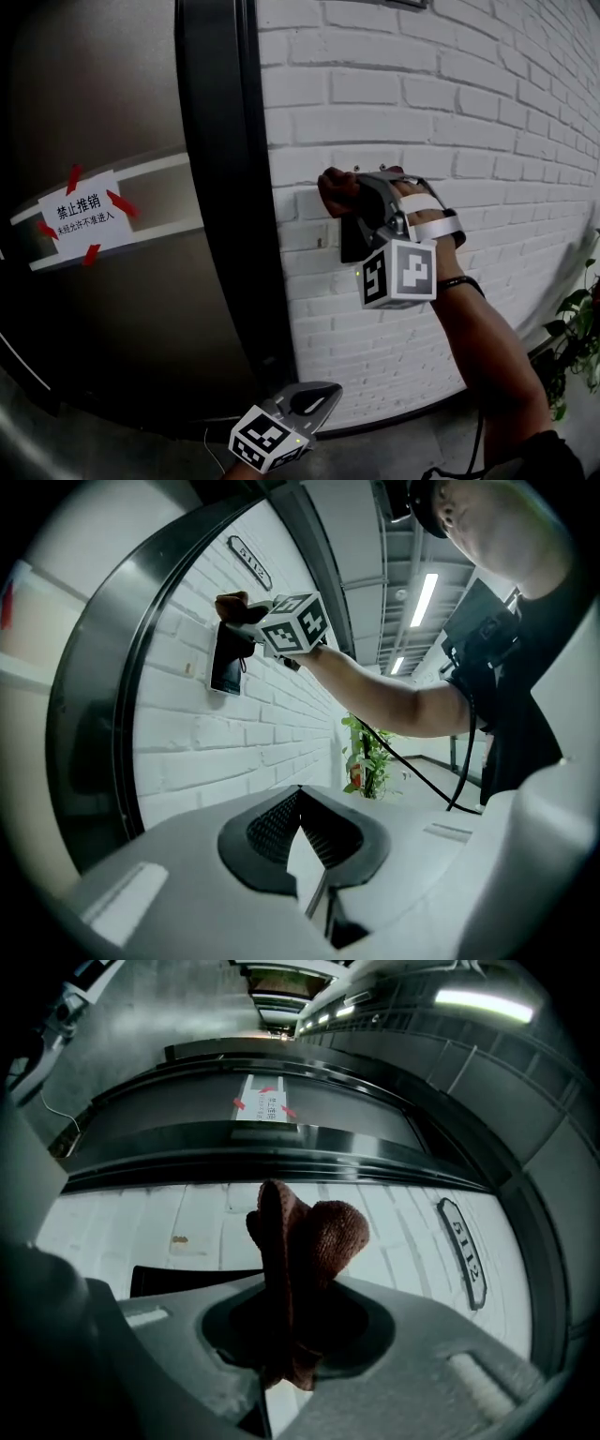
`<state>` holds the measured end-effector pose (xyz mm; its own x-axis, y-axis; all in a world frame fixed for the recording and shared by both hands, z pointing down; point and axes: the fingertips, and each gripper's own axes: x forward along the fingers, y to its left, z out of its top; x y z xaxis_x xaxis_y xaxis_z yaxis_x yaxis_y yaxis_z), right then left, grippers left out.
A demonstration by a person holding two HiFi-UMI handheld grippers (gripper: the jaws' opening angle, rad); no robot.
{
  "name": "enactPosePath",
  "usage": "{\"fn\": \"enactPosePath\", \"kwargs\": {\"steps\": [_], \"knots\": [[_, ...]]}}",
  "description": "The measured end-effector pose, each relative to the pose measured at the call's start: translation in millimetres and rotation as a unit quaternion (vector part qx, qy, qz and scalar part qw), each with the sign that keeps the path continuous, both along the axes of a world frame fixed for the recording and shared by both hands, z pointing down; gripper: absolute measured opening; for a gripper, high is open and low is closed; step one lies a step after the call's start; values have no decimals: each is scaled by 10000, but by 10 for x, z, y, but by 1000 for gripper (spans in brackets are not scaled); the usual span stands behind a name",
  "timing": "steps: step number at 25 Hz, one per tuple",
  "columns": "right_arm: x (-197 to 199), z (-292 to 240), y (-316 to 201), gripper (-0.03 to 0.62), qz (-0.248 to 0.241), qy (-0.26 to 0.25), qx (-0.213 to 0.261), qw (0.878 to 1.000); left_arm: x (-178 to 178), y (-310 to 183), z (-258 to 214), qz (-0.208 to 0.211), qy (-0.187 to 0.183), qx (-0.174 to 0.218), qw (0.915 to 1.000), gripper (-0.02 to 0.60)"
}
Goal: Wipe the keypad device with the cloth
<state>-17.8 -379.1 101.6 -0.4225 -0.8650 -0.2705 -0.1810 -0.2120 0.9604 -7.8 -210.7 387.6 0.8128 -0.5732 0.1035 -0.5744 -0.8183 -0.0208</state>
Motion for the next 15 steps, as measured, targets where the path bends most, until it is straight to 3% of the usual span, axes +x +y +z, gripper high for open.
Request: {"fn": "enactPosePath", "kwargs": {"steps": [8, 15], "knots": [[-24, 154, 9, 57, -122, -86, 223, 9996, -122, -44, -17, -171, 325, -200, 9991, 17], [-9, 203, 23, 57, -183, -127, 181, 9996, -78, -30, 3, -134, 300, -207, 9992, 17]]}}
